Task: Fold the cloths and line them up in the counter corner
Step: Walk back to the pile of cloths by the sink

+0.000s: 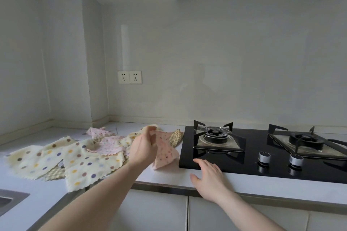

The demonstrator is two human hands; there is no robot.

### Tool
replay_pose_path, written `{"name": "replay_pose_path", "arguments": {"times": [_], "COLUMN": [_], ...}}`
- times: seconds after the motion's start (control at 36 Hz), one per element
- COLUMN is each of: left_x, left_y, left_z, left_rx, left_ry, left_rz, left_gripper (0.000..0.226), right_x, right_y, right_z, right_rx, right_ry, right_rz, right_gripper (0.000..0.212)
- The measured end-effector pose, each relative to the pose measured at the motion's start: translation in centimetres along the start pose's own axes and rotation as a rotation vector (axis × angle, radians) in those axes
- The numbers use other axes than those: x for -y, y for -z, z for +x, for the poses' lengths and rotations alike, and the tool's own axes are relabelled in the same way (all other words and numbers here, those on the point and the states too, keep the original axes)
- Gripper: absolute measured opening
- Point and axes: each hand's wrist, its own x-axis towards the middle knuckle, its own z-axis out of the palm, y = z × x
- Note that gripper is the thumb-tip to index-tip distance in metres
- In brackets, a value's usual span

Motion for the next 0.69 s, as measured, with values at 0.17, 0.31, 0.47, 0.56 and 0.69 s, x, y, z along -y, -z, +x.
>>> {"name": "replay_pose_path", "arguments": {"times": [0.17, 0.31, 0.47, 0.56, 0.69], "left_x": [-4.6, -8.8, -12.0, -13.1, -13.9], "left_y": [4.5, 7.7, 9.8, 10.7, 11.6], "left_z": [2.9, 3.0, 1.6, 1.4, 1.4], "left_rx": [0.066, 0.067, 0.088, 0.109, 0.327], "left_ry": [-0.152, -0.264, -0.278, -0.264, -0.163], "left_rz": [0.044, -0.01, -0.046, -0.074, -0.133], "left_gripper": [0.02, 0.014, 0.025, 0.031, 0.036], "right_x": [2.2, 6.0, 9.0, 9.0, 7.8], "right_y": [4.1, 9.0, 13.0, 14.2, 15.4], "right_z": [0.3, 0.1, -1.3, -1.6, -1.3], "right_rx": [-0.048, -0.173, -0.356, -0.43, -0.453], "right_ry": [-0.066, 0.041, 0.147, 0.154, 0.139], "right_rz": [0.298, 0.399, 0.417, 0.386, 0.317], "right_gripper": [0.062, 0.056, 0.014, 0.015, 0.018]}}
